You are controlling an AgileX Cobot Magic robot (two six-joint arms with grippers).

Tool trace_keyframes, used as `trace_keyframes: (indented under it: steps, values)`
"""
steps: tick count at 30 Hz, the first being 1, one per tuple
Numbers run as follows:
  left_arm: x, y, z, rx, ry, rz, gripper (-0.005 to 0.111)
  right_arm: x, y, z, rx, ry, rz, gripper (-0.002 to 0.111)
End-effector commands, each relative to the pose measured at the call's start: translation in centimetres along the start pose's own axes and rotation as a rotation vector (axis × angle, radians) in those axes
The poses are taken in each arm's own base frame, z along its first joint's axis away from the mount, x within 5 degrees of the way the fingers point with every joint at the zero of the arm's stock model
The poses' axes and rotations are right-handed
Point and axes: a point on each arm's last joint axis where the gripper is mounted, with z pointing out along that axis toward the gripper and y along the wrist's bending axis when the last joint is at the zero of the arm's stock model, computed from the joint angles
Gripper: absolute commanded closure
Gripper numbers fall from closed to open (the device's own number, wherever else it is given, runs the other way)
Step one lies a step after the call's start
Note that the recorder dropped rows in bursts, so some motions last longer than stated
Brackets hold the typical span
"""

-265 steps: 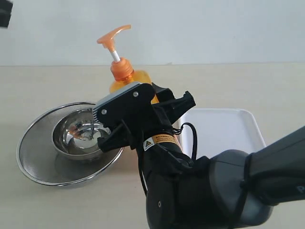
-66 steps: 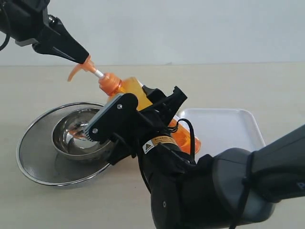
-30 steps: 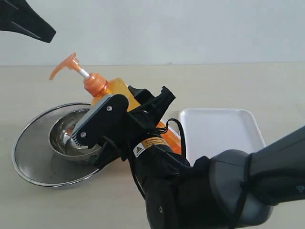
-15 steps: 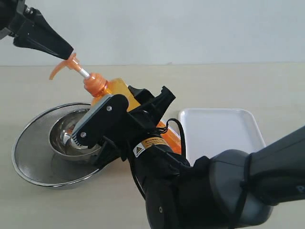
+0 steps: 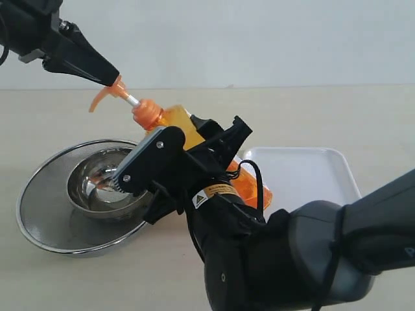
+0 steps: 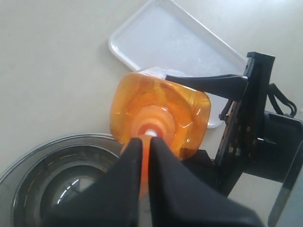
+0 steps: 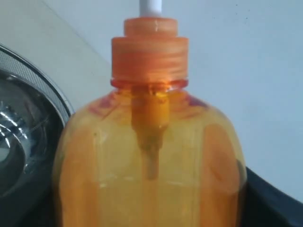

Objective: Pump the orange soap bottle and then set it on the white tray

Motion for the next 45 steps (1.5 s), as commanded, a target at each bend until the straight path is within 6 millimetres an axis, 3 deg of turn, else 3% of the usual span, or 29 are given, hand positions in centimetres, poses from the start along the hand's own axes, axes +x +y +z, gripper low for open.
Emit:
trace_keyframes:
  steps: [1,25,27,31,33,35,38,45]
  values:
    - [0.7,-0.1,2.0,0.046,0.08,-0.004,0.102,-1.8,0.0,-0.1,-0.011,-0.112,0.008,0.108]
    - [1.3,0.4,2.8,0.02,0.076,-0.03,0.102,-1.9,0.1,-0.2,-0.024,-0.125,0.016,0.108]
    - [0.8,0.6,1.3,-0.058,0.012,-0.018,0.102,-1.8,0.1,-0.2,-0.017,-0.118,0.022,0.108]
    - [-0.2,0.9,-4.5,-0.301,-0.198,-0.082,0.102,-1.7,-0.4,-0.1,0.035,-0.105,0.046,0.108]
    - [-0.2,-0.1,-8.0,-0.412,-0.321,-0.1,0.102,-1.7,-0.7,-0.2,0.064,-0.1,0.058,0.108]
    - [0.3,-1.6,-10.1,-0.483,-0.451,-0.106,0.102,-1.5,-0.9,-0.2,0.088,-0.089,0.07,0.108]
    - [1.8,-3.6,-11.0,-0.516,-0.621,-0.084,0.102,-1.3,-1.0,-0.2,0.1,-0.07,0.119,0.108]
    - [4.6,-6.1,-10.9,-0.521,-0.792,-0.135,0.102,-1.1,-1.3,-0.2,0.124,-0.043,0.208,0.108]
